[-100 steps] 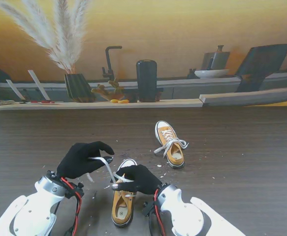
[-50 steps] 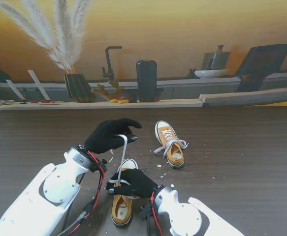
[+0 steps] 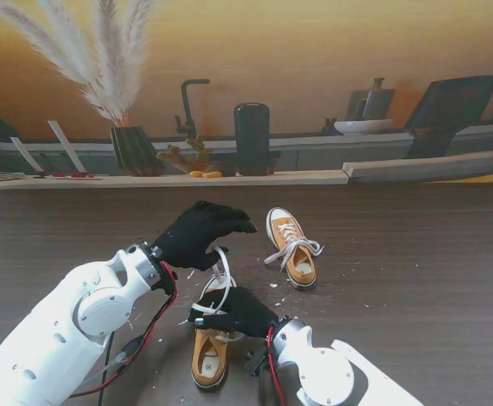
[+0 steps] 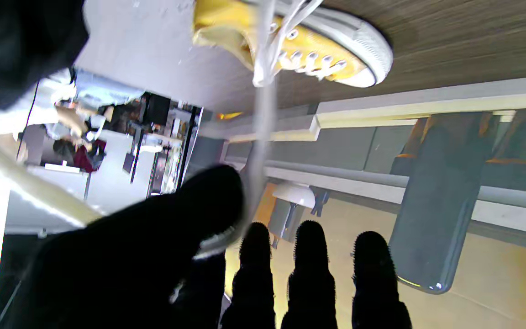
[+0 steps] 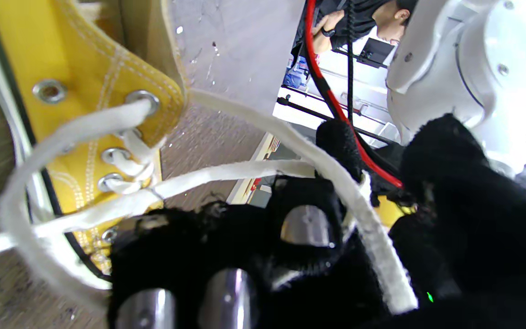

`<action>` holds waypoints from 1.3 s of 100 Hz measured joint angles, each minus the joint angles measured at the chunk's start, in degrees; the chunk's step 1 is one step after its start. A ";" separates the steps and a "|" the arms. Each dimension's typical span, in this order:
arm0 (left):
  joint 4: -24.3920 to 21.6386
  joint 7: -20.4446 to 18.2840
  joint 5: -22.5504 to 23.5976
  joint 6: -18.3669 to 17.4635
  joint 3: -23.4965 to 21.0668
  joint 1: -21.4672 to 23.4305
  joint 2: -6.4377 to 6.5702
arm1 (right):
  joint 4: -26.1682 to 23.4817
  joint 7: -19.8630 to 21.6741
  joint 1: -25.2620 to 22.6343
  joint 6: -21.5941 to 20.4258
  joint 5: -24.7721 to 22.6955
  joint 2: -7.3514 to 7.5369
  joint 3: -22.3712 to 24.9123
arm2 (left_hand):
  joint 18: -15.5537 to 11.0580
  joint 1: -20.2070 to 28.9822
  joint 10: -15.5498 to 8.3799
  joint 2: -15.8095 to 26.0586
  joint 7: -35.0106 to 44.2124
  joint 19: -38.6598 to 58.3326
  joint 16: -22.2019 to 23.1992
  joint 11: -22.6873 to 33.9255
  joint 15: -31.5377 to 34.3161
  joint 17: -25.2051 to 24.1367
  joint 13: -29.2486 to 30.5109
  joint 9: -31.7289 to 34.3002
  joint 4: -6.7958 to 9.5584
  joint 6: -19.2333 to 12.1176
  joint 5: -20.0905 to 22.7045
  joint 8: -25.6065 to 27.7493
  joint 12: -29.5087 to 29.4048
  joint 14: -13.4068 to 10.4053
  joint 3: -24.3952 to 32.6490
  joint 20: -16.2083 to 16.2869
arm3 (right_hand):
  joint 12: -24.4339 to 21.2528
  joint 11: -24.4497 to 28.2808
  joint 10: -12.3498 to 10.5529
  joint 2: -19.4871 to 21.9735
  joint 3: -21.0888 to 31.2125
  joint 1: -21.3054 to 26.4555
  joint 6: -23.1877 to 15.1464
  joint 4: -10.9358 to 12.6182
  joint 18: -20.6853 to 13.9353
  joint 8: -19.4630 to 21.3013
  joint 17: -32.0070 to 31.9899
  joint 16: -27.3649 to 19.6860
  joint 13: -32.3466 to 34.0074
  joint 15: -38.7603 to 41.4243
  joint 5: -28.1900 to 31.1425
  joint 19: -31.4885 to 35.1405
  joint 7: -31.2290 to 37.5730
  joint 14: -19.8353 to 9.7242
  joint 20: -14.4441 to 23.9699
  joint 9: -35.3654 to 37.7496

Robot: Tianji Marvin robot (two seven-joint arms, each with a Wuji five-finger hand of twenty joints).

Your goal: Tie the shoelaces into a bow on the shoes

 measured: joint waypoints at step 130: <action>5.99 15.38 17.51 11.01 -13.38 11.23 2.49 | -0.91 3.87 -0.89 2.13 12.80 -0.18 1.78 | -0.08 -3.77 1.69 13.55 0.24 2.20 -0.03 0.70 2.54 0.56 0.17 0.56 -2.73 -0.17 0.01 -1.47 -0.59 0.36 -23.75 0.35 | 0.00 1.43 0.49 -0.61 2.21 3.37 -8.75 -1.58 2.05 -4.56 0.00 0.00 0.00 0.08 -0.10 0.03 12.60 1.44 -0.03 0.02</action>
